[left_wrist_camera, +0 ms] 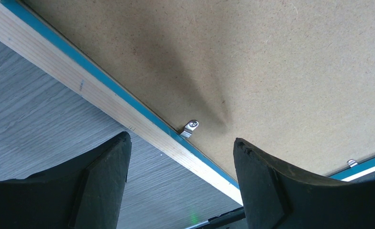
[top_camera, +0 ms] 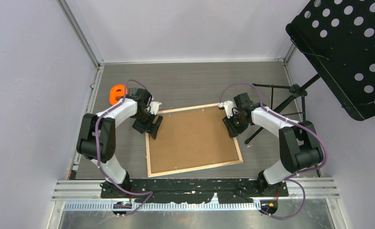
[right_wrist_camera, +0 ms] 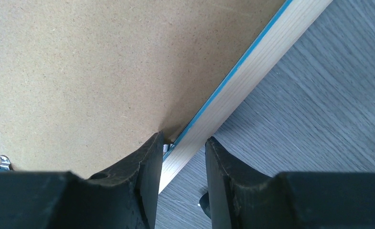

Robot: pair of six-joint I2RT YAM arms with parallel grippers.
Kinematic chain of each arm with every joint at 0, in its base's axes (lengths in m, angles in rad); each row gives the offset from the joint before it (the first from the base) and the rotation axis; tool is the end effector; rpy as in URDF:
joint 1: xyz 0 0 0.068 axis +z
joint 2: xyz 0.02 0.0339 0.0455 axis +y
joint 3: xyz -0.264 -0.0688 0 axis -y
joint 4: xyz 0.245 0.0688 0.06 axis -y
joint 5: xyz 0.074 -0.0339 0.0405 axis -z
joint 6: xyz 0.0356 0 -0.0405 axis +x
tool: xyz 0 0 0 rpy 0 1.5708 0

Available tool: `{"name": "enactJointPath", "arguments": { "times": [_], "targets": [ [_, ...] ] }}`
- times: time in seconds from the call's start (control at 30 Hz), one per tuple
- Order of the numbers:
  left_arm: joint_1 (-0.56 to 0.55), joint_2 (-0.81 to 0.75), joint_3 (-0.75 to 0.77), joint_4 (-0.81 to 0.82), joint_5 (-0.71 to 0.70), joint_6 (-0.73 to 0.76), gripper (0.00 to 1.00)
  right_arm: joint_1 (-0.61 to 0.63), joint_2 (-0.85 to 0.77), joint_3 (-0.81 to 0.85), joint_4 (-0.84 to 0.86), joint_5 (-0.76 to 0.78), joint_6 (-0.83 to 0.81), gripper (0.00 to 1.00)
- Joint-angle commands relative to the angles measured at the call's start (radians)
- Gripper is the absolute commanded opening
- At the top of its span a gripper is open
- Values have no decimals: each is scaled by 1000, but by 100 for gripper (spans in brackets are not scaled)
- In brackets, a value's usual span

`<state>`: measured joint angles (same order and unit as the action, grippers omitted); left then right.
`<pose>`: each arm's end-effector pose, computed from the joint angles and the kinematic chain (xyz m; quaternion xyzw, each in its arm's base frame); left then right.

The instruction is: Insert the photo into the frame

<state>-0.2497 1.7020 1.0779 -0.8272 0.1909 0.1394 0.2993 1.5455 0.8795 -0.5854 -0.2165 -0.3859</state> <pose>0.2904 -0.0810 0.1726 0.1977 0.9738 -0.0983 0.0541 0.2626 0.0890 0.1700 -0.3459 0.9187 0.0997 0.1626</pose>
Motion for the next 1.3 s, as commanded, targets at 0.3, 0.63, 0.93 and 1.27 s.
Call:
{"name": "enactJointPath", "arguments": {
  "times": [0.3,0.63,0.93,1.27],
  "targets": [
    [-3,-31,21,-5,-1,18,75,2,-4,27,-8,6,-33,40],
    [-3,-28,22,-7,2,20,74,3,-12,29,-15,-1,-36,42],
    [-3,-27,22,-7,0,20,74,2,-14,27,-26,-19,-81,47],
    [1,-27,20,-6,-1,19,74,2,-13,20,-28,-12,-109,48]
  ]
}}
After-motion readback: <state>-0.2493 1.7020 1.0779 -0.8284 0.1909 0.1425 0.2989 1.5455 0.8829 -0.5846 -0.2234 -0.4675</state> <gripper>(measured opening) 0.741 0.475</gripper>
